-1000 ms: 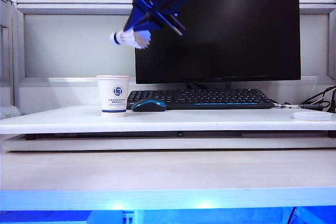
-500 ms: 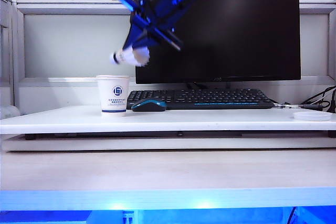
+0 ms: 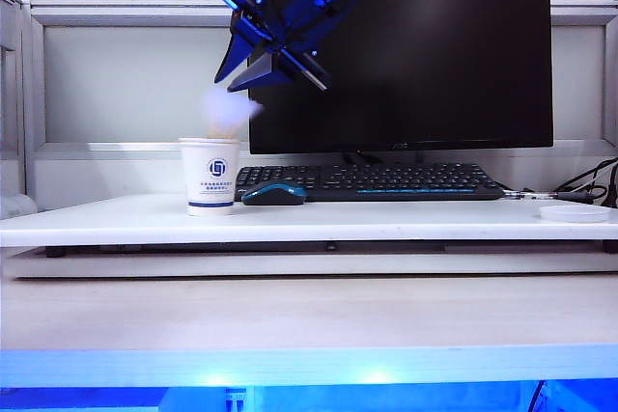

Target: Pick up the badminton from the table and put it into the white paper cup.

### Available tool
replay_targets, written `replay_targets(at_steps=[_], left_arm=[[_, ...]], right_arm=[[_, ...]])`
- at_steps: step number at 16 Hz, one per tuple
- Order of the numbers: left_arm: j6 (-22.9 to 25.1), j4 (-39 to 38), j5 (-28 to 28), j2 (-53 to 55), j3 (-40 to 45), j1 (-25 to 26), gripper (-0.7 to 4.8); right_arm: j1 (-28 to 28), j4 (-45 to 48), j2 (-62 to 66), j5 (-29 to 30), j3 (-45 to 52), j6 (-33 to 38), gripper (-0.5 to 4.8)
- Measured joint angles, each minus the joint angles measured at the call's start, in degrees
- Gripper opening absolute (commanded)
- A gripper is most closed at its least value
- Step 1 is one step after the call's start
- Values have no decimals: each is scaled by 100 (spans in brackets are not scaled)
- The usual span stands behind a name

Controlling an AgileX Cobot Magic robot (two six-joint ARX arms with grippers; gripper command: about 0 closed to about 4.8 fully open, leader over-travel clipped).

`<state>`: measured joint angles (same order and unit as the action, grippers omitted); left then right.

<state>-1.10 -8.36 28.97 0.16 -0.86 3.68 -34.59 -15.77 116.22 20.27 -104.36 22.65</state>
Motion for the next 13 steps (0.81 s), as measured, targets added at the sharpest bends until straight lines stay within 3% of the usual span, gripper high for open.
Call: replay_targets(at_steps=[3, 7, 8, 9, 10, 11, 12, 13], left_arm=[[-2, -2, 0, 0, 0, 0, 133], [0, 0, 0, 0, 0, 0, 133], [0, -2, 0, 0, 0, 0, 133], [0, 0, 0, 0, 0, 0, 133], [0, -2, 0, 0, 0, 0, 133], [0, 0, 0, 0, 0, 0, 133], [-2, 0, 0, 0, 0, 0, 133], [0, 0, 0, 0, 0, 0, 133]], right_arm=[[0, 46, 0, 33, 2, 0, 164], [0, 302, 0, 35, 2, -2, 285], [0, 339, 0, 35, 2, -4, 284], [0, 345, -2, 35, 2, -2, 268], [0, 345, 0, 35, 2, -2, 190], [2, 345, -2, 35, 2, -2, 60], [2, 345, -2, 35, 2, 0, 0], [9, 345, -13, 35, 2, -11, -9]])
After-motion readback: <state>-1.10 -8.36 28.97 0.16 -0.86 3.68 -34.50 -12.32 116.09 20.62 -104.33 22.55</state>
